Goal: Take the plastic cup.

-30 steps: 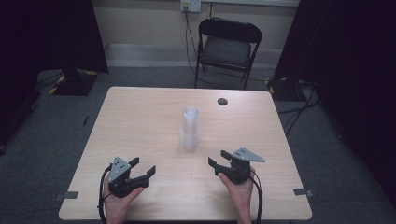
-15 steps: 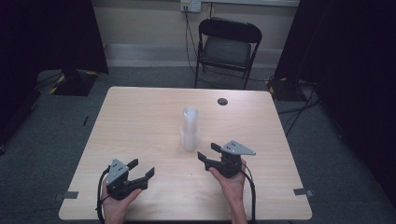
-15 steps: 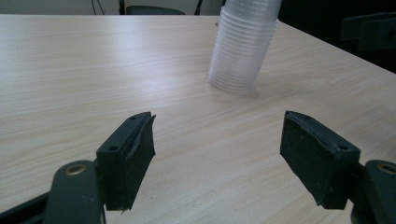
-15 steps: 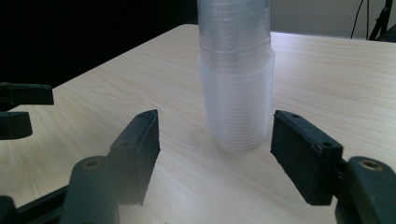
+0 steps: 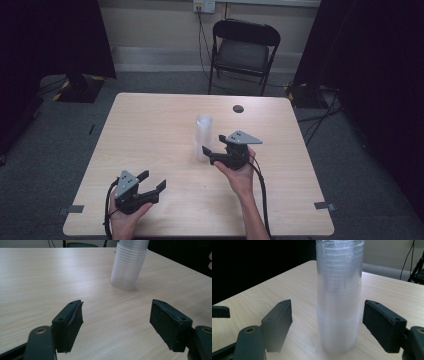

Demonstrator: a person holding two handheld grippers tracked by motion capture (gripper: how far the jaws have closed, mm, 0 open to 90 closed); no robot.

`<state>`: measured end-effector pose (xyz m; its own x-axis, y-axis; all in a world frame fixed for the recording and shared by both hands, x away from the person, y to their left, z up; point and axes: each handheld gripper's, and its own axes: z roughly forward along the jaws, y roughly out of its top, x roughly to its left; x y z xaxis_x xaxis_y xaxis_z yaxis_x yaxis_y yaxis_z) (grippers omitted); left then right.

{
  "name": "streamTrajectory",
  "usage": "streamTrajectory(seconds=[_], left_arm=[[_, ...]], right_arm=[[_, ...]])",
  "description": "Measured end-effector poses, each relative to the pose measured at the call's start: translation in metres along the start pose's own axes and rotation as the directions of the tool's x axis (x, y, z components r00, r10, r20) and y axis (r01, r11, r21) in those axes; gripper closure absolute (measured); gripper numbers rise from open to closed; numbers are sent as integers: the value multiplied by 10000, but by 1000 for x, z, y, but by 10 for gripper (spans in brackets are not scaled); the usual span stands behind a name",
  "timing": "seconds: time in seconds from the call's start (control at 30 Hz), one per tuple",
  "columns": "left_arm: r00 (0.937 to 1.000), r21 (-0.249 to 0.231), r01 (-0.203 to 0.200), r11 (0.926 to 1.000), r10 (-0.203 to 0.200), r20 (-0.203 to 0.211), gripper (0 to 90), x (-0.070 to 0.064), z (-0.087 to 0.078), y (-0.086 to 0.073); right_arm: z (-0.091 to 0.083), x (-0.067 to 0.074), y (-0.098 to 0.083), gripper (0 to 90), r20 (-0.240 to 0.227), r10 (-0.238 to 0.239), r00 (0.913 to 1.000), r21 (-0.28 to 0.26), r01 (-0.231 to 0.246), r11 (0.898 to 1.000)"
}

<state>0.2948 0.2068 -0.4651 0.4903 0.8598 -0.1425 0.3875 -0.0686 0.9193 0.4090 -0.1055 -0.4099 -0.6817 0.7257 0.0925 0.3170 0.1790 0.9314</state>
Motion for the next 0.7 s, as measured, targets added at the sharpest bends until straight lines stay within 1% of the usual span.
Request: streamTrajectory(seconds=[0.07,0.13,0.2,0.27,0.33,0.37,0.43,0.47,0.5,0.53,0.6,0.63,0.7], left_arm=[[10000,-37,-21,10000,21,20,262,-1,0,1],[10000,-68,15,10000,-15,58,262,-1,0,2],[10000,-29,-75,10000,75,29,262,-2,0,3],[10000,-85,-89,9999,89,35,261,-2,-1,3],[9999,-51,-138,9999,138,19,262,-3,-1,4],[9999,-58,-164,9998,164,21,262,-3,-1,5],[9999,-201,-5,9998,8,133,262,-3,-1,5],[9998,-186,15,9998,-12,180,262,-3,-1,5],[9998,-224,42,9997,-37,183,262,-3,-1,5],[9999,-179,-20,9998,22,147,263,-4,0,5],[9999,-158,-74,9998,76,151,263,-4,-1,5],[9999,-171,-74,9998,77,133,263,-4,-1,5],[9999,-164,-71,9998,73,120,263,-5,-1,5]], right_arm=[[3,-1,4,228,93,-119,9999,-9,119,9999],[6,-3,8,228,74,-95,9999,-2,95,10000],[9,-5,11,228,79,-179,9998,-69,180,9998],[12,-8,15,227,30,-110,9999,-49,110,9999],[16,-9,18,227,152,-226,9996,-78,227,9997],[18,-10,20,225,129,-235,9996,-75,236,9997],[21,-12,23,231,166,-247,9996,-163,250,9996],[23,-13,25,226,167,-276,9995,-135,278,9995],[25,-15,27,223,123,-185,9998,-136,186,9997],[27,-16,29,229,34,-182,9998,-138,182,9997],[32,-16,32,223,73,-317,9995,-32,317,9995],[35,-15,33,223,11,-283,9996,6,283,9996],[41,-13,33,219,52,-340,9994,117,339,9994]])
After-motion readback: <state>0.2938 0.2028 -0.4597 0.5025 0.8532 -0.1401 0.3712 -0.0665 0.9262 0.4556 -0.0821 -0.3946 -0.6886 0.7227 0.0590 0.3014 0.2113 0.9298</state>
